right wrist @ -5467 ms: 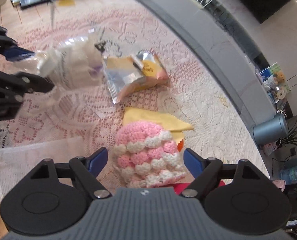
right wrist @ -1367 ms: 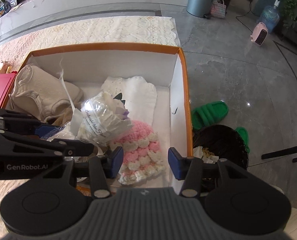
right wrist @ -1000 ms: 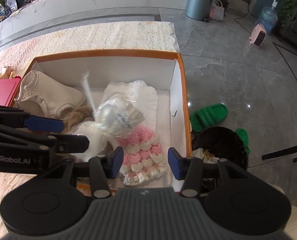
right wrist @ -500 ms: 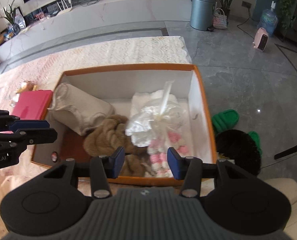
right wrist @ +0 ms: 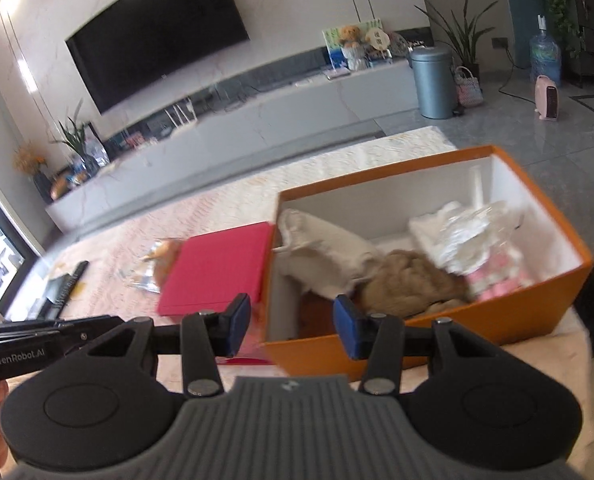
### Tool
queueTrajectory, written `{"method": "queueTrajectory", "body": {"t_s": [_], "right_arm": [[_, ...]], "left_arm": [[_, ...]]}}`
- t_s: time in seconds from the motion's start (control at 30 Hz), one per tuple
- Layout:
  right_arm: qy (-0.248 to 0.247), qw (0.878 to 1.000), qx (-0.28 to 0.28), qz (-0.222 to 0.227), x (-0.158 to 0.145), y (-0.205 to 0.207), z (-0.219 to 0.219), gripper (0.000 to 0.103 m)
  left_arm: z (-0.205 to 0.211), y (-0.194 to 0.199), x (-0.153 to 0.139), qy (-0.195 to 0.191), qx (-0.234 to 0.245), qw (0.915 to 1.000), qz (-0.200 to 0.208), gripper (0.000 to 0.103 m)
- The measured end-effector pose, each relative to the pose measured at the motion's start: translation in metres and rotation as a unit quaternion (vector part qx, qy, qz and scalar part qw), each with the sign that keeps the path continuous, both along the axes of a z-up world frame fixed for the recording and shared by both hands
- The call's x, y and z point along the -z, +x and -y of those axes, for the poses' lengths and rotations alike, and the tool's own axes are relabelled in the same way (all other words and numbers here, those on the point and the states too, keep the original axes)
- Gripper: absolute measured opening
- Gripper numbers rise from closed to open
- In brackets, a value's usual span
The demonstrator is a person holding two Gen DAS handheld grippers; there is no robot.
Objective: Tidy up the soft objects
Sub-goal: 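Move both tools back over the table toward the clear sheet and yellow cloth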
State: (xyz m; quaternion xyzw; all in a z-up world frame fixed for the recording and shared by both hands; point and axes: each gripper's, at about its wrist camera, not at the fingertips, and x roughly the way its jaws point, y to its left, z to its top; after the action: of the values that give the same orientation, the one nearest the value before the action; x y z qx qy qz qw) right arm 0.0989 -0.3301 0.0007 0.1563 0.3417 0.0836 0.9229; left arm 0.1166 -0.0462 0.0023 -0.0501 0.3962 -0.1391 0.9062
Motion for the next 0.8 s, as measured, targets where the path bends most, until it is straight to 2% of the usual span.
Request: {"method": "queueTrajectory", "body": {"t_s": [0.1,0.23,0.4,0.63,0.8], "right_arm": [[-0.008,1.0,-0.01,-0.002,0.014,-0.011,-0.032,0.047],[-0.019,0.999,-0.032,-0.029,0.034,-0.015,-0.069,0.047],[-0.011,0.996,-0.059,-0.062,0.056,-0.009,-0.103,0.048],[-0.032,0.991,-0.109,-0.077,0.069,0.008,-0.146,0.048],[-0.047,0.988,-0.117,-0.09,0.081,0.026,-0.166,0.048]], "left_arm": [[-0.032,-0.011,0.012,-0.003,-0.028,0.9995,-0.013,0.016],[-0.065,-0.024,0.023,0.004,-0.056,0.9984,-0.013,0.016],[-0.095,-0.031,0.04,0.0,-0.065,0.9978,-0.013,0.016],[-0.123,-0.02,0.062,-0.02,-0.076,0.9966,-0.026,0.017],[-0.137,-0.006,0.071,-0.028,-0.078,0.9957,-0.041,0.02]]}}
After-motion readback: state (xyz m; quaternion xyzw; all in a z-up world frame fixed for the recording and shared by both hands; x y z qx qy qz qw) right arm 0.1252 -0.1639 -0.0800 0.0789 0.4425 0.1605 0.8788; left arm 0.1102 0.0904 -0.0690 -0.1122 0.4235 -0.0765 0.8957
